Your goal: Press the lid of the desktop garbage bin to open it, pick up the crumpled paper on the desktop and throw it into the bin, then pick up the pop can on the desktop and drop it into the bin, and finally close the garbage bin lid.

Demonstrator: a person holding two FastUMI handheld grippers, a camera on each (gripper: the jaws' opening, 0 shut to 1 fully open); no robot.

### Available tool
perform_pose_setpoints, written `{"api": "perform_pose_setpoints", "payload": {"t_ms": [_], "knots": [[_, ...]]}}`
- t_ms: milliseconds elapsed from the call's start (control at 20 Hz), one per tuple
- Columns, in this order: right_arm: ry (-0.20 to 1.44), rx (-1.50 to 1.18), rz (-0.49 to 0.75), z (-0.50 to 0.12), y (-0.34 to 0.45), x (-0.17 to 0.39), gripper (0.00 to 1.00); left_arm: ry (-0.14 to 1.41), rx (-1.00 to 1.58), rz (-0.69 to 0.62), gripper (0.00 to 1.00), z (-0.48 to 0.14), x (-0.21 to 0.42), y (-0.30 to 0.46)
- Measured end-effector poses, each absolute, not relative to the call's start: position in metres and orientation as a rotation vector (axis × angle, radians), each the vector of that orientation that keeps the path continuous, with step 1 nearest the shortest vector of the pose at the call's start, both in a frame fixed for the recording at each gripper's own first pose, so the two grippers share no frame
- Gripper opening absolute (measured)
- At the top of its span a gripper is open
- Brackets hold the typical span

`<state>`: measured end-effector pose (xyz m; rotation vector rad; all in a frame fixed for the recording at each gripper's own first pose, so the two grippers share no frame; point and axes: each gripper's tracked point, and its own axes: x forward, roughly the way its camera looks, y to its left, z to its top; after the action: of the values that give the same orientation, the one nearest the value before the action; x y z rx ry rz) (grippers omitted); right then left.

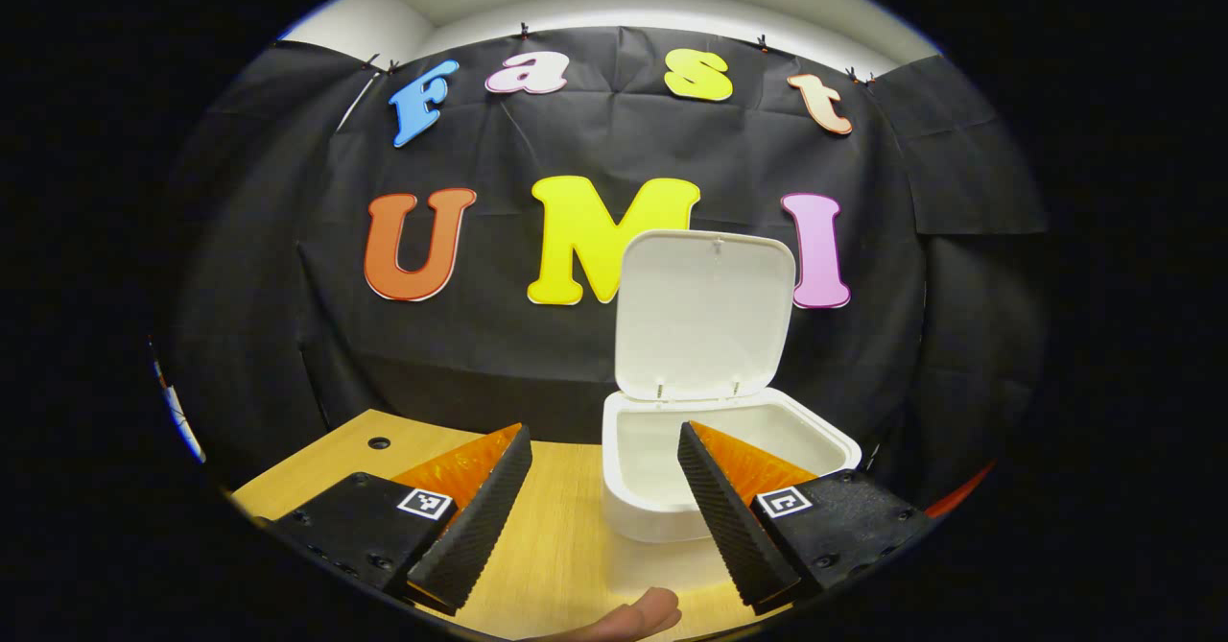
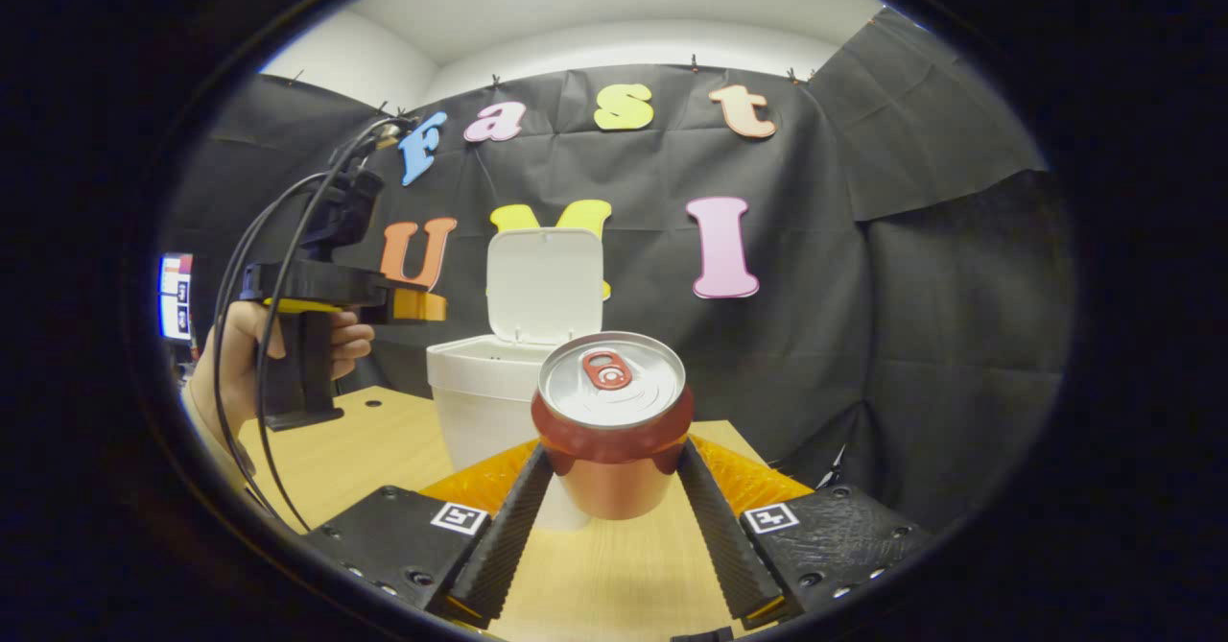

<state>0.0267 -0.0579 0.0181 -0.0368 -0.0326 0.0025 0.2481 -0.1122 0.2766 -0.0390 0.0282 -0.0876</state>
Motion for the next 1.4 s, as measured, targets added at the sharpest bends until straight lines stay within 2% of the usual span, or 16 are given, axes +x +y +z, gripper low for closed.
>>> {"api": "perform_pose_setpoints", "payload": {"t_ms": [350,800,1100,1200,1400], "knots": [[-0.012,-0.01,-0.034,0.011,-0.051,0.014,0.81,-0.101,-0.012,0.026,0.98,0.268,0.188,-0.039],[0.059,-0.03,-0.027,0.008,-0.029,0.022,0.81,-0.019,0.027,-0.013,0.98,0.214,0.15,-0.031],[0.042,-0.073,-0.008,0.044,0.001,0.026,0.81,0.026,-0.004,-0.043,0.98,0.202,0.146,-0.024],[0.038,-0.042,0.0,0.063,0.009,0.03,0.82,0.055,-0.014,-0.089,0.97,0.195,0.143,-0.029],[0.047,-0.015,0.051,0.111,0.033,0.048,0.82,0.052,-0.009,-0.072,0.98,0.197,0.142,-0.02]]}}
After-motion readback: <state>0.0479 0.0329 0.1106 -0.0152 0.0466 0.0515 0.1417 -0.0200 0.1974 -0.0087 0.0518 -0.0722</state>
